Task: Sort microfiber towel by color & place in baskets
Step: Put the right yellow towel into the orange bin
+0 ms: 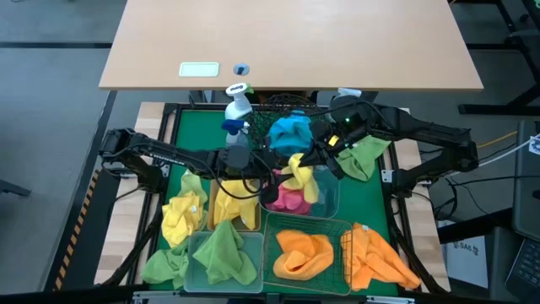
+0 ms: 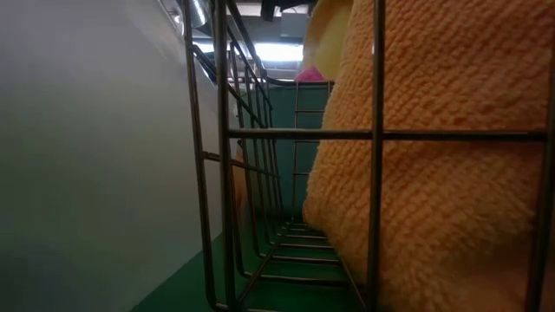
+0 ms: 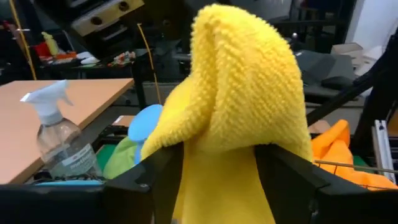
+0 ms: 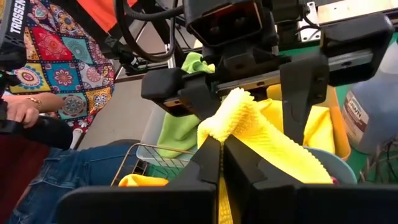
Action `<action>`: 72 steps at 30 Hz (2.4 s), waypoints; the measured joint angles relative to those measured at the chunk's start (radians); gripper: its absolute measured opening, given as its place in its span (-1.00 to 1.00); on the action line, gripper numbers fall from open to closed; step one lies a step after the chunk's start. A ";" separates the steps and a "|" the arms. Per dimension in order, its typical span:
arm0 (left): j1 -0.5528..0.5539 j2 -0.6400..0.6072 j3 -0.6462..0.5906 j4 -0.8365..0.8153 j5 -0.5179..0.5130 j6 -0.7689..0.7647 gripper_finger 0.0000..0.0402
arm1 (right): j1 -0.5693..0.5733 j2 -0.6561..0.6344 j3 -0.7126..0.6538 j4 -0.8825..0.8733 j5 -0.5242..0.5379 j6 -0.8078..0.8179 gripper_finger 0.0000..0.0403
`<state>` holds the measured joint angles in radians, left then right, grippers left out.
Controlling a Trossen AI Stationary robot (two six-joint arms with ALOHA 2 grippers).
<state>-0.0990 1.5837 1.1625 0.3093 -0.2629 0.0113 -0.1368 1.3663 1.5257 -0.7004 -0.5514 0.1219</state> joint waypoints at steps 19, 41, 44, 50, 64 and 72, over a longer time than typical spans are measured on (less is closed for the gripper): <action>0.001 0.000 0.001 0.099 0.071 0.002 -0.29 | 0.000 0.020 0.000 0.117 0.014 0.000 -0.95; -0.050 -0.297 0.001 -0.304 0.078 -0.063 -0.98 | 0.000 0.018 0.000 0.124 -0.181 0.109 -0.17; -0.058 -0.372 0.001 -0.399 0.071 -0.104 -0.97 | 0.000 0.018 0.000 0.114 -0.229 0.118 -0.15; -0.065 -0.494 0.001 -0.569 0.062 -0.169 -0.97 | 0.000 0.017 0.000 0.069 -0.246 0.117 -0.15; -0.066 -0.599 0.001 -0.874 0.031 -0.288 -0.96 | 0.041 0.017 0.000 -0.026 -0.191 0.100 -0.14; -0.066 -0.577 0.001 -1.053 0.010 -0.424 -0.96 | 0.195 0.017 0.000 -0.105 -0.048 0.053 -0.14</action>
<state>-0.1646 1.0067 1.1631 -0.7435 -0.2526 -0.4129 0.0584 1.3830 1.5253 -0.8057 -0.5989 0.1751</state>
